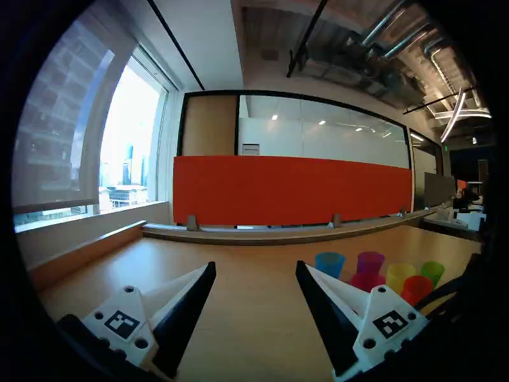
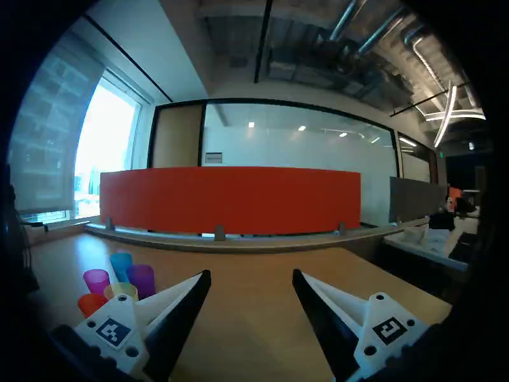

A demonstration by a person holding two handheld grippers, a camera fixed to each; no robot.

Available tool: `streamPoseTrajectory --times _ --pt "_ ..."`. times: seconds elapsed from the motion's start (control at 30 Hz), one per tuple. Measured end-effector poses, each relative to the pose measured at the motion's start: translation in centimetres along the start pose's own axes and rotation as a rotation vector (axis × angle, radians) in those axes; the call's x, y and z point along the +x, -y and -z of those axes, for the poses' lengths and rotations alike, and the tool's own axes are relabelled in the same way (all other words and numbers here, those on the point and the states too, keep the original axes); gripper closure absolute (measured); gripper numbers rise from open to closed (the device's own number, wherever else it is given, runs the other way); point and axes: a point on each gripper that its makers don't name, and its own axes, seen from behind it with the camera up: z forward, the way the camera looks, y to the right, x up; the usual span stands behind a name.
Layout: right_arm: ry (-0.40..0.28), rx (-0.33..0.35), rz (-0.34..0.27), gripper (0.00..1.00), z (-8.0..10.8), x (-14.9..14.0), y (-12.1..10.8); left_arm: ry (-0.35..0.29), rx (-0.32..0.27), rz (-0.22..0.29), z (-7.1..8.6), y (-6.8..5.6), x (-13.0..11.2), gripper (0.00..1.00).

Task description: Pour water

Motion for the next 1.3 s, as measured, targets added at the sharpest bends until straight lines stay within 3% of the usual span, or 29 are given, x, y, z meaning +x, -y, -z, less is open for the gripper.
streamPoseTrajectory --times 0.2,0.4,0.6,0.8,1.0,1.3 --pt "-0.006 0.023 -0.022 0.01 0.2 1.3 0.3 -0.003 -0.042 0.015 -0.4 -0.8 1.3 0.07" --pt "0.009 0.074 -0.009 0.01 0.2 1.8 1.8 -0.002 -0.093 -0.021 -0.8 -1.7 2.5 0.07" --pt "0.052 0.175 0.046 0.0 0.4 1.6 4.1 0.014 -0.173 -0.077 -1.4 -3.2 3.0 0.07" --pt "0.111 0.296 0.101 0.01 1.0 0.9 6.7 0.031 -0.228 -0.12 -2.2 -3.8 3.7 0.07" --pt "0.182 0.407 0.118 0.01 1.6 0.2 8.8 0.084 -0.27 -0.136 -3.5 -4.0 3.2 0.07" --pt "0.236 0.508 0.132 0.0 2.0 -0.2 10.2 0.161 -0.377 -0.157 -4.7 -5.9 1.9 0.07"
